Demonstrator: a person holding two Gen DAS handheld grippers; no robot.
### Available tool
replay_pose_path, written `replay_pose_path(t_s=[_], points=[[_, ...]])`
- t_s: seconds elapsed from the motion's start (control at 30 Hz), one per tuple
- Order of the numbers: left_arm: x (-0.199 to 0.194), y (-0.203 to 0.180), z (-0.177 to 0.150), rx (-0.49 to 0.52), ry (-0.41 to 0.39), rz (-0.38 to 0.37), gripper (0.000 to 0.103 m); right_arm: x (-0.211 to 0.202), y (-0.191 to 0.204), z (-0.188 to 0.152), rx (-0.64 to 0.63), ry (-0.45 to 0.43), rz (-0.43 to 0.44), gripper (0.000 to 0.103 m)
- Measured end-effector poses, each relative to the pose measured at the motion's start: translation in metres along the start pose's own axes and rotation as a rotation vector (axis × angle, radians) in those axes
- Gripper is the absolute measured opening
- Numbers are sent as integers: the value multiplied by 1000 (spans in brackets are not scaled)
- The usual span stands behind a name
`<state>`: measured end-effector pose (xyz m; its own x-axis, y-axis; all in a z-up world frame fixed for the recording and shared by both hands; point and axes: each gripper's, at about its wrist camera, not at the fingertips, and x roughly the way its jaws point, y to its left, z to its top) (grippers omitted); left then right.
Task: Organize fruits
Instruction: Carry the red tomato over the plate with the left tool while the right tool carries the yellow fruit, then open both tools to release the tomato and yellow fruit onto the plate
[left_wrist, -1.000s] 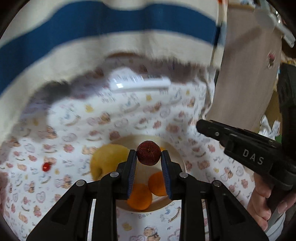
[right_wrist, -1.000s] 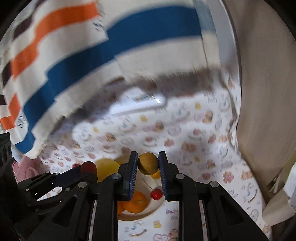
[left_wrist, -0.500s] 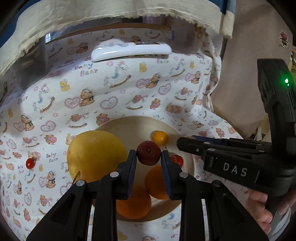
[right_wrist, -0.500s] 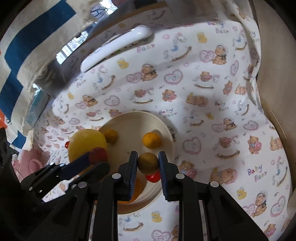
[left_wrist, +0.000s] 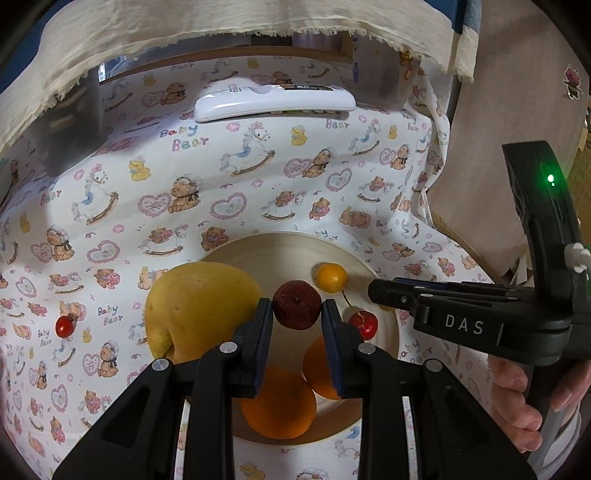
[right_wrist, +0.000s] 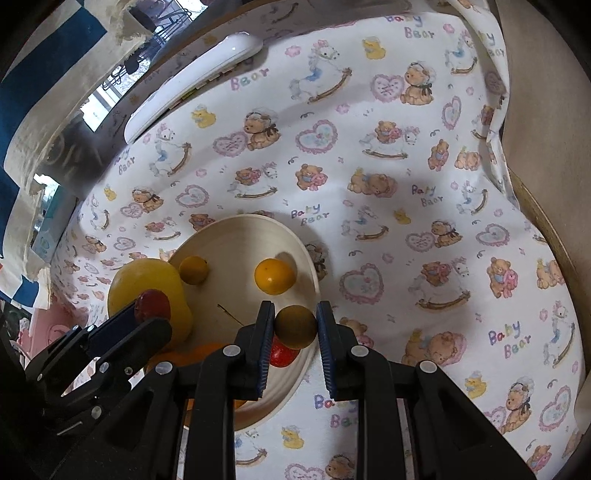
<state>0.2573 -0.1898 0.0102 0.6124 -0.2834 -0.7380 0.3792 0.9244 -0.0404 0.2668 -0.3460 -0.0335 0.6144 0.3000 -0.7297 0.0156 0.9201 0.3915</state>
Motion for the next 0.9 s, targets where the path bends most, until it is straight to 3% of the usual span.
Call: replay_pose_path(t_s=[0.23,0.37,0.73,0.77,0.83,0.9], points=[[2,-6,-2,30,31,-34,26,-10,-11,0,50,-14,20,29],[8,-12,-5,49,51,-34,26,-22,-19,2,82,-48,32,29],[12,-12,-5,54,69,-26,27,-23,-22,3,94,-37,44,29],[11,-12,-5,54,69,-26,29,-23,-21,3,92,-39,43,29],[8,-12,-5,51,58,-30,45,-24,-20,3,86,-45,41,29],[4,-12,-3,51,42,-24,51,-26,-20,3,84,-48,42,29]])
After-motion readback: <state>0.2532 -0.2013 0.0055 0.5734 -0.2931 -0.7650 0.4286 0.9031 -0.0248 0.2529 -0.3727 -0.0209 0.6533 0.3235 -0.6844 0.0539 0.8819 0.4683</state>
